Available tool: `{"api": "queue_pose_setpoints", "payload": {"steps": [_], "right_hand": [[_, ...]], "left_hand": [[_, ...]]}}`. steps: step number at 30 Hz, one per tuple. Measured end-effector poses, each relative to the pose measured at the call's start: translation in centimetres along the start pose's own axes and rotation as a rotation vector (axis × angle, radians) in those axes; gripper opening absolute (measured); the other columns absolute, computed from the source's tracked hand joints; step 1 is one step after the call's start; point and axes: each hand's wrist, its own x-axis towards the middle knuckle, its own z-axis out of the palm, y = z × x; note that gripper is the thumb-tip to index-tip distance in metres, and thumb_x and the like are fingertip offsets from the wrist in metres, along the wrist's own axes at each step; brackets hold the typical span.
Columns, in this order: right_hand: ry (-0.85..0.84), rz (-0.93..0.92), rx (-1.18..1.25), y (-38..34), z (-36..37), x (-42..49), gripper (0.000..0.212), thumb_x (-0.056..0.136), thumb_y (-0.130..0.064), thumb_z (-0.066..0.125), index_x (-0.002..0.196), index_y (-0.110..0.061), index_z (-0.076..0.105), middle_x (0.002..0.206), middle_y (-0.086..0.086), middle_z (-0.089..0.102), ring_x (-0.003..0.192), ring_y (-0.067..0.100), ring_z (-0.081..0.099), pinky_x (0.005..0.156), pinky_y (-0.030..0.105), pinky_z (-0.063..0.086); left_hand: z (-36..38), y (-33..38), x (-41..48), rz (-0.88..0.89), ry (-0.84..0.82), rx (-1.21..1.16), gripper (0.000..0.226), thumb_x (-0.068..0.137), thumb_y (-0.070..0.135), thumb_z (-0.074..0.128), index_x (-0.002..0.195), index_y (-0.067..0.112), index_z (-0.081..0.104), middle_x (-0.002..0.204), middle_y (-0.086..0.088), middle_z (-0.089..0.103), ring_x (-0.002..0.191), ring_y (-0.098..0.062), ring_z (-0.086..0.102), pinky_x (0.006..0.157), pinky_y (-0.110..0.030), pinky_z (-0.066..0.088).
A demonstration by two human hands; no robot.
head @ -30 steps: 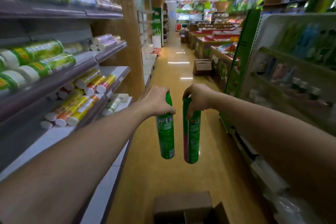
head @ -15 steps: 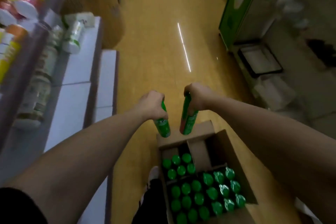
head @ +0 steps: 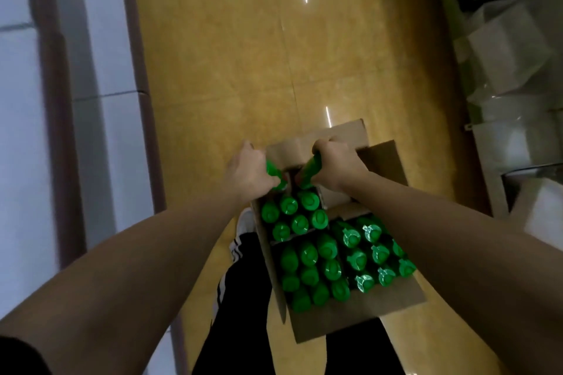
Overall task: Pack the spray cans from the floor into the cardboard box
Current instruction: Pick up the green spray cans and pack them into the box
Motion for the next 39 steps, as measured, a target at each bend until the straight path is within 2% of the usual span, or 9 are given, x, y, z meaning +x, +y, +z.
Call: {"api": "queue_pose_setpoints", "payload": {"steps": [3,6,11,15,21,26,32,35,39], "right_hand": [[-0.029,0.021,-0.019,1.2,3.4,1.9,0.051,0.073,-0.020,0.081,0.117,-0.010,0.058,0.112,0.012,0.051,0.100,0.031,0.057,0.087,0.044,0.056],[-0.064,0.026,-0.029,2.6,6.8,4.1,0.050,0.073,-0.013,0.078,0.118,-0.009,0.058,0.119,0.015,0.050,0.104,0.035,0.057,0.088,0.043,0.055],[-0.087,0.027,-0.045,5.1,11.8,7.9,0.041,0.076,-0.011,0.074,0.114,-0.005,0.060,0.120,0.020,0.051,0.108,0.041,0.056,0.089,0.041,0.051],[-0.109,0.052,-0.042,6.6,14.6,10.6,0.036,0.077,-0.015,0.075,0.109,-0.006,0.064,0.114,0.020,0.056,0.105,0.040,0.058,0.080,0.037,0.048],[-0.111,0.044,-0.027,8.5,17.7,13.5,0.041,0.079,-0.013,0.075,0.118,-0.009,0.061,0.114,0.017,0.056,0.105,0.037,0.058,0.072,0.034,0.040],[-0.066,0.040,-0.053,8.2,18.3,14.9,0.051,0.079,-0.020,0.076,0.126,-0.009,0.060,0.118,0.020,0.059,0.110,0.040,0.058,0.083,0.040,0.051],[-0.058,0.039,-0.091,8.2,18.9,14.7,0.046,0.080,-0.022,0.075,0.122,-0.011,0.061,0.112,0.018,0.061,0.104,0.039,0.059,0.071,0.033,0.039],[-0.055,0.026,-0.133,8.4,19.1,14.4,0.056,0.081,-0.024,0.077,0.132,-0.015,0.055,0.121,0.016,0.060,0.110,0.038,0.059,0.074,0.037,0.045],[-0.085,-0.005,-0.110,8.9,18.5,12.8,0.093,0.076,-0.034,0.084,0.153,-0.022,0.034,0.150,0.014,0.043,0.131,0.037,0.049,0.096,0.043,0.048]], "left_hand": [[4.2,-0.2,2.2,-0.027,-0.003,-0.027,0.064,0.081,0.049,0.080,0.128,0.011,0.056,0.145,-0.014,0.034,0.112,-0.036,0.056,0.083,-0.040,0.049],[8.1,-0.4,4.0,-0.044,-0.019,-0.083,0.062,0.085,0.040,0.079,0.133,0.009,0.054,0.156,-0.014,0.023,0.125,-0.038,0.052,0.095,-0.040,0.049],[13.8,-0.7,7.2,-0.084,0.001,-0.192,0.061,0.082,0.039,0.081,0.132,0.014,0.058,0.142,-0.010,0.036,0.116,-0.037,0.056,0.099,-0.041,0.048],[17.4,-0.7,9.7,-0.138,-0.017,-0.352,0.074,0.080,0.041,0.084,0.141,0.011,0.056,0.140,-0.011,0.047,0.128,-0.033,0.049,0.107,-0.038,0.040],[20.4,-2.2,12.9,-0.108,-0.096,-0.363,0.089,0.073,0.039,0.090,0.148,0.014,0.051,0.147,-0.009,0.047,0.137,-0.029,0.044,0.115,-0.040,0.035],[21.1,-2.6,13.9,-0.052,-0.106,-0.407,0.090,0.068,0.038,0.093,0.146,0.017,0.054,0.140,-0.004,0.049,0.132,-0.027,0.046,0.112,-0.038,0.037],[21.2,-3.1,13.9,-0.005,-0.106,-0.392,0.090,0.068,0.037,0.093,0.146,0.015,0.053,0.142,-0.007,0.050,0.132,-0.027,0.047,0.113,-0.040,0.038],[21.1,-3.6,13.4,0.031,-0.109,-0.392,0.092,0.070,0.031,0.093,0.149,0.016,0.050,0.147,-0.007,0.050,0.136,-0.025,0.046,0.115,-0.037,0.037],[20.1,-3.1,12.1,0.052,-0.081,-0.377,0.093,0.076,0.036,0.089,0.154,0.015,0.042,0.153,-0.005,0.048,0.140,-0.023,0.044,0.117,-0.039,0.037]]}}
